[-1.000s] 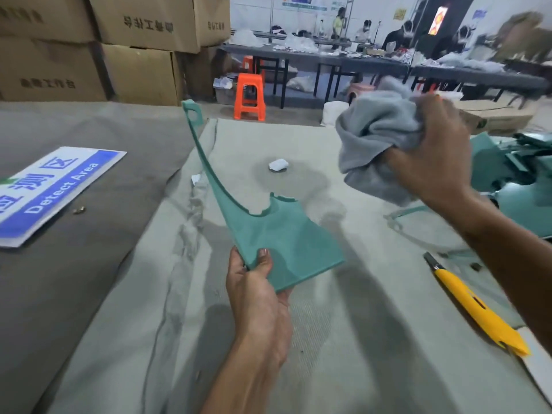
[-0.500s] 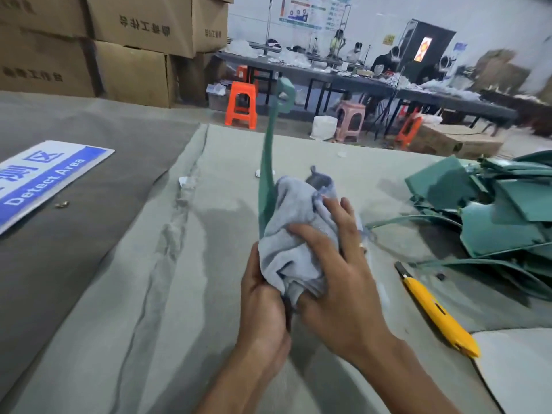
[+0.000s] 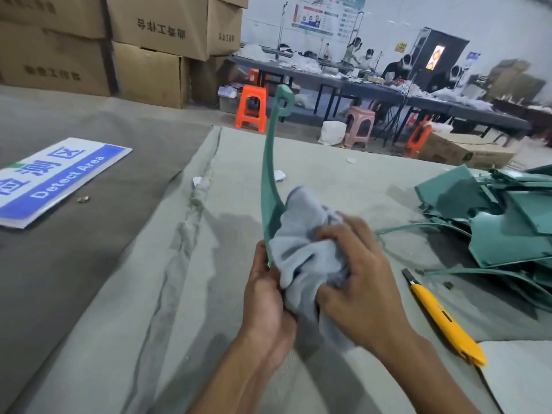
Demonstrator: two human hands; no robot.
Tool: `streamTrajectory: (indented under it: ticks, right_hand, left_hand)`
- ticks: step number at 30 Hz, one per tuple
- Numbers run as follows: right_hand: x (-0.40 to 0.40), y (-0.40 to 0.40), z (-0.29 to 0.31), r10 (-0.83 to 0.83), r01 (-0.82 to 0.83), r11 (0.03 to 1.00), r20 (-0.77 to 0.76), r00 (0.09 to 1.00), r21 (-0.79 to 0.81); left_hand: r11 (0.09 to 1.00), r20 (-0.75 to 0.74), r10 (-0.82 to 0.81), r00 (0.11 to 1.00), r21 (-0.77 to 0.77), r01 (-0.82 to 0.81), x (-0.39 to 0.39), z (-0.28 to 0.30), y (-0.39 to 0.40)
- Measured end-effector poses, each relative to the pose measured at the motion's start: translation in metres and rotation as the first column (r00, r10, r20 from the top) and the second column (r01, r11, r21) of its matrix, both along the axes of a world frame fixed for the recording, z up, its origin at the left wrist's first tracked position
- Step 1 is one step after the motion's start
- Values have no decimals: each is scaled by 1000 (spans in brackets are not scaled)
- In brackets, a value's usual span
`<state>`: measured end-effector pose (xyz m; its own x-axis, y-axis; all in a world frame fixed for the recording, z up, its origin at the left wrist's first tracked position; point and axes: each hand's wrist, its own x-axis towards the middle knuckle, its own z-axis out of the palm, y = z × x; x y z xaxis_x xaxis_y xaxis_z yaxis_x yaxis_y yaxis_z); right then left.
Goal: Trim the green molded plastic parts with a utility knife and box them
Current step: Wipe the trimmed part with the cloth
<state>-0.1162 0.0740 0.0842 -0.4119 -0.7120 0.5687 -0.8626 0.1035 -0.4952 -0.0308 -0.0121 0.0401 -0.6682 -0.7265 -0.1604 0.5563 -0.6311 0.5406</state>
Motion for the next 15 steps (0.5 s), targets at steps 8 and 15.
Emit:
streamTrajectory:
  ticks: [8,15]
  right_hand:
    - [-54,-11,-21,-302,295,933,-1,953,-204]
    - [-92,37,-12,-398,525,676,343,851,-517]
  left_hand:
    - [998,-22,51,998,-41,-52,-10,-5,6]
    - [987,48,145,988,-83,-140,-11,-4,-2]
